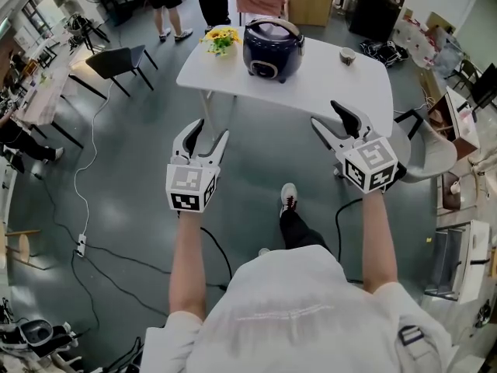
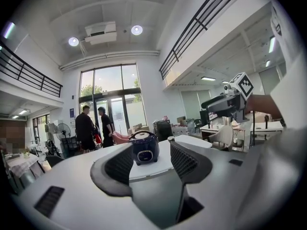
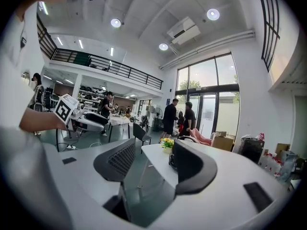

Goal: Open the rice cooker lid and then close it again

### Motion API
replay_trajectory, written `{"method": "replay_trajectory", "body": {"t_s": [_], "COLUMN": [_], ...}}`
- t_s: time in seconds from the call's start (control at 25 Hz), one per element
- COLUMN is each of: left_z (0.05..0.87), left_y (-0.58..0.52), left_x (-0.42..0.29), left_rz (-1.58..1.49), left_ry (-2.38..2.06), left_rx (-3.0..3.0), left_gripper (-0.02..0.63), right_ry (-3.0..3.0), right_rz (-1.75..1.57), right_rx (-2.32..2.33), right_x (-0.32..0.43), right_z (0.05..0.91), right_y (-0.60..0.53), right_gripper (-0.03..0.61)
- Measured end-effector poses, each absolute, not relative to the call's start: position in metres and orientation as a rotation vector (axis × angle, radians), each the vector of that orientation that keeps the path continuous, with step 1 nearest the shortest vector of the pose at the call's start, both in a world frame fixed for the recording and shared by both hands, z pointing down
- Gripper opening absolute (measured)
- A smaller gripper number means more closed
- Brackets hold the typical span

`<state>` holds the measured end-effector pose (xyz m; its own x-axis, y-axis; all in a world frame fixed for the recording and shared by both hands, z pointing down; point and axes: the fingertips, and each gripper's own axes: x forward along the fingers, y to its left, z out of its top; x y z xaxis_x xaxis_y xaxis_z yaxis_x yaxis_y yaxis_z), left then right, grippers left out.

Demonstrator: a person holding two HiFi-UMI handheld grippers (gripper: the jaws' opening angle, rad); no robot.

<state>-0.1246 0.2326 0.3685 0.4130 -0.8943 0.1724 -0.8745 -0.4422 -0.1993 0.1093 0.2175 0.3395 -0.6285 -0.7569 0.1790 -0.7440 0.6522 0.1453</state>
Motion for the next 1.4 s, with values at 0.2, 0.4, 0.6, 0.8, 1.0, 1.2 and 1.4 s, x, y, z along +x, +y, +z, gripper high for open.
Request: {"method": "replay_trajectory", "body": {"t_s": [0.2, 0.4, 0.6, 0.8, 1.0, 1.2, 1.4], "left_z": [0.375, 0.379, 0.383, 0.382, 0.391, 0.397, 0.403], "left_y": [0.193, 0.134, 0.068, 0.007, -0.043, -0.088, -0.124], "left_x": [-0.130, -0.130, -0.123, -0.113, -0.113, -0.114, -0.113], "left_rz": [-0.390, -0.369, -0.394, -0.391, -0.402, -0.429, -0.462], "left_ry": [1.622, 1.647, 1.664, 1.693, 1.755, 1.780, 1.800], "left_rx": [-2.587, -2.600, -2.611, -2.620, -2.602, -2.613, -2.609], "left_gripper": [0.258, 0.250, 0.250, 0.250, 0.242, 0.242, 0.242], "right_ry": [-2.648, -2.641, -2.646, -2.654, -2.654, -2.656, -2.664], "right_rz": [-0.080, -0.077, -0.060, -0.045, -0.038, -0.024, -0.004], "right_rx": [1.229, 1.215, 1.198, 1.163, 1.134, 1.110, 1.084], "right_x": [0.109, 0.111, 0.118, 0.123, 0.127, 0.127, 0.127], "right_z": [0.344, 0.355, 0.357, 0.357, 0.366, 0.370, 0.376], "right_y": [0.173, 0.110, 0.040, -0.026, -0.081, -0.129, -0.167], "right_gripper": [0.252, 0.254, 0.253, 0.253, 0.252, 0.250, 0.250]}}
